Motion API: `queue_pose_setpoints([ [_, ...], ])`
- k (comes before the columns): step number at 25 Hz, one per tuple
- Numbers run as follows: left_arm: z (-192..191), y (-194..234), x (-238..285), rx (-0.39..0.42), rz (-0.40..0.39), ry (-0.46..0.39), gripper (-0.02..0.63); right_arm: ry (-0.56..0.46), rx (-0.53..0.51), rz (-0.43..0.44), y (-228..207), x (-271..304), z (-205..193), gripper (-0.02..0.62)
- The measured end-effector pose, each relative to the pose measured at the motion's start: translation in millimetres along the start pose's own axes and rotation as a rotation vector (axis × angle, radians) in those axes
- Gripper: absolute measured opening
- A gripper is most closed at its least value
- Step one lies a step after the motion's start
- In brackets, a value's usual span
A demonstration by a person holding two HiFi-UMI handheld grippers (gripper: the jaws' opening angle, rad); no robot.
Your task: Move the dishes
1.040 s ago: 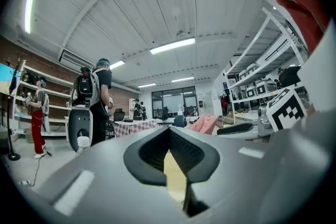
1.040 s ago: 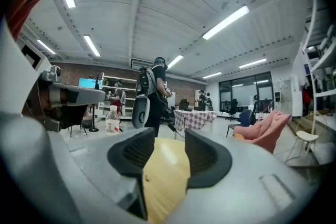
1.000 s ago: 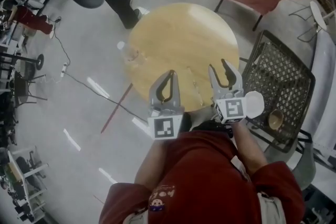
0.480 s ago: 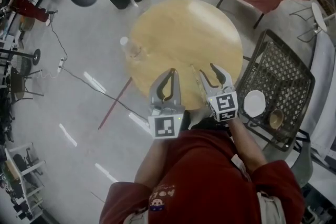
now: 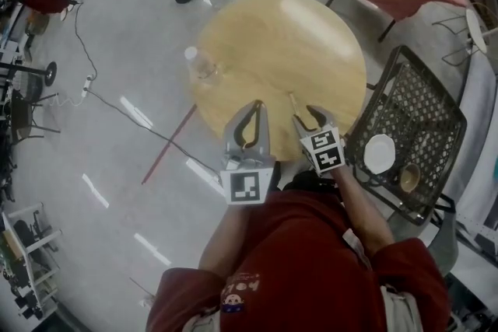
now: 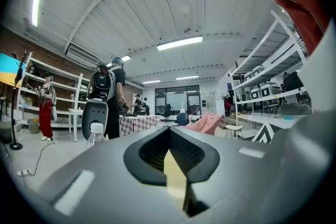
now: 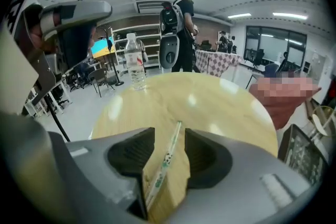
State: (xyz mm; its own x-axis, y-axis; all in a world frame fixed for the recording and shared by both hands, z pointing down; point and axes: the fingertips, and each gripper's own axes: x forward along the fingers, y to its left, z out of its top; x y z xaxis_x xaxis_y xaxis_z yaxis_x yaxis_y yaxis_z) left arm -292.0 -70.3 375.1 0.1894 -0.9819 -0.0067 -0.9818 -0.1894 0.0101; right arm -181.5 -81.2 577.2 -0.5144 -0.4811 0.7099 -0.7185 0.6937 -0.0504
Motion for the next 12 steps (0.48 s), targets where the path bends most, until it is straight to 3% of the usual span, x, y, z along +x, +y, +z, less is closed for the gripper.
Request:
queue_pose_setpoints([
  [4, -2.6, 6.1, -0.9, -0.008, 0.003, -0.007, 0.007, 0.084, 0.033, 0.026, 6.1, 13.2, -16.0, 0.167],
  [12, -9.6, 11.7, -2.2, -0.021, -0.003, 0.003, 0.007, 0.149, 0.087, 0.022, 6.8, 26.4, -36.0, 0.167],
])
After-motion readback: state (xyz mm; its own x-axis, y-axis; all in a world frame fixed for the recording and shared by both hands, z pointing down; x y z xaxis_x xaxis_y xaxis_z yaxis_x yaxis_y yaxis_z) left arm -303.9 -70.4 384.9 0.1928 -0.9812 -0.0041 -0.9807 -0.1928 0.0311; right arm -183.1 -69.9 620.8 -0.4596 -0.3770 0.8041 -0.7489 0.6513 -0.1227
